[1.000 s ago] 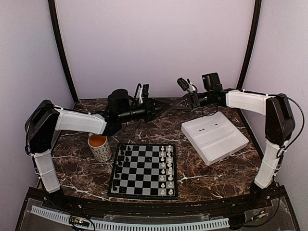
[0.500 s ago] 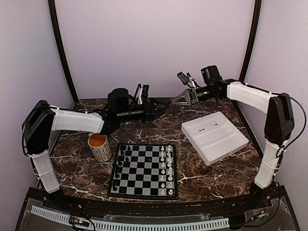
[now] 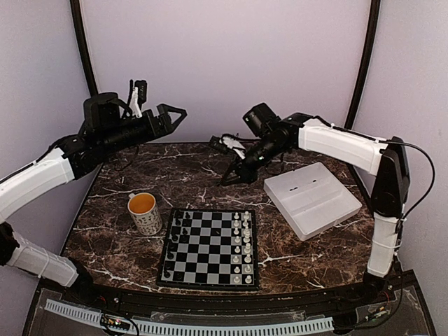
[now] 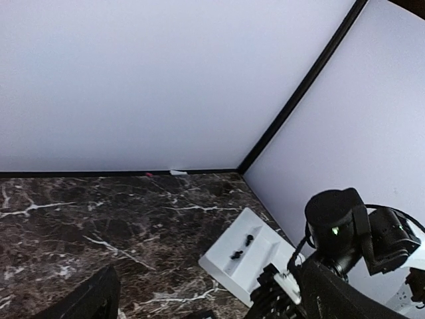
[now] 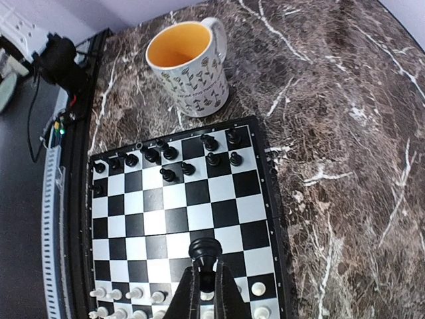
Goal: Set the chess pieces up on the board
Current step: Place the pawn at d7.
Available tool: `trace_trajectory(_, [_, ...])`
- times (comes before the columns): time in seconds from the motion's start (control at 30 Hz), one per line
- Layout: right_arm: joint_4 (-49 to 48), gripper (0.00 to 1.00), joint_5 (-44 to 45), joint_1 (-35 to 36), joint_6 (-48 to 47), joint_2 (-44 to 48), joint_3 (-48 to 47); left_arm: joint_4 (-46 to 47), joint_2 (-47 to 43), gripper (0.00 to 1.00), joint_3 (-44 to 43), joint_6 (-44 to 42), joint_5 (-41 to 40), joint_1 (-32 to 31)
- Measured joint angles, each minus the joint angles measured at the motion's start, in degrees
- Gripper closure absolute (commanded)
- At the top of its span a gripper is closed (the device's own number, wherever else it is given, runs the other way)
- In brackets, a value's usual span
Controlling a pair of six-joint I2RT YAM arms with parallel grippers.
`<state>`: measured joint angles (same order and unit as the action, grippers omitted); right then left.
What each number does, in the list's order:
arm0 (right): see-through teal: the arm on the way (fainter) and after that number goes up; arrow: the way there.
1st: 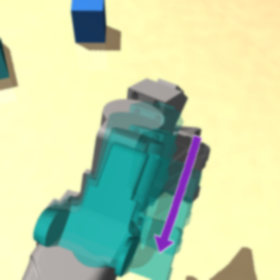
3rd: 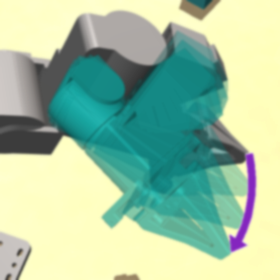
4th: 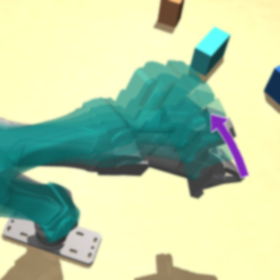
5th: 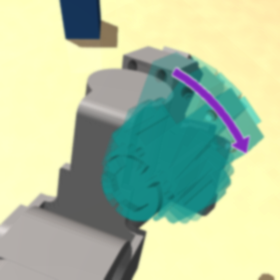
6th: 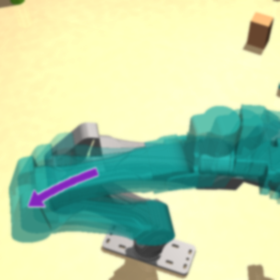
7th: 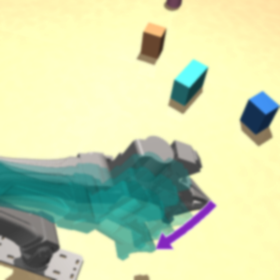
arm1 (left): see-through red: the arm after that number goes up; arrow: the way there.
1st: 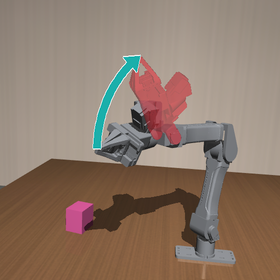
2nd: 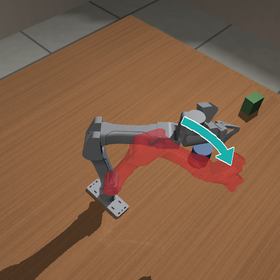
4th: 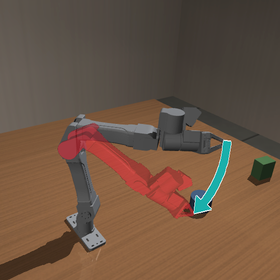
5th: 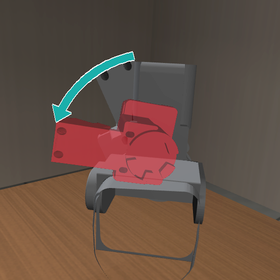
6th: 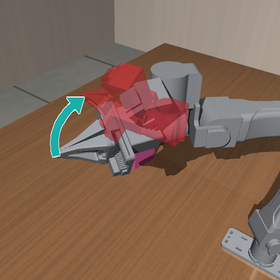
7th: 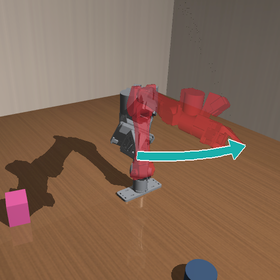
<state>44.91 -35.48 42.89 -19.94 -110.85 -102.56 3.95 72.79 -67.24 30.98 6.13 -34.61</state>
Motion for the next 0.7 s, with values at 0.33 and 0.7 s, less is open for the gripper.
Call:
trace_trajectory(0.33, [9.7, 1.00, 16.1, 13.8, -9.2, -15.1, -12.1, -13.0, -11.5, 0.01, 2.8, -7.3, -15.1, 0.3])
trace_trajectory(0.7, [13.6, 1.00, 23.4, 22.1, -14.4, -20.8, -17.3, -16.3, -18.1, 0.01, 8.1, -7.9, -19.5, 0.4])
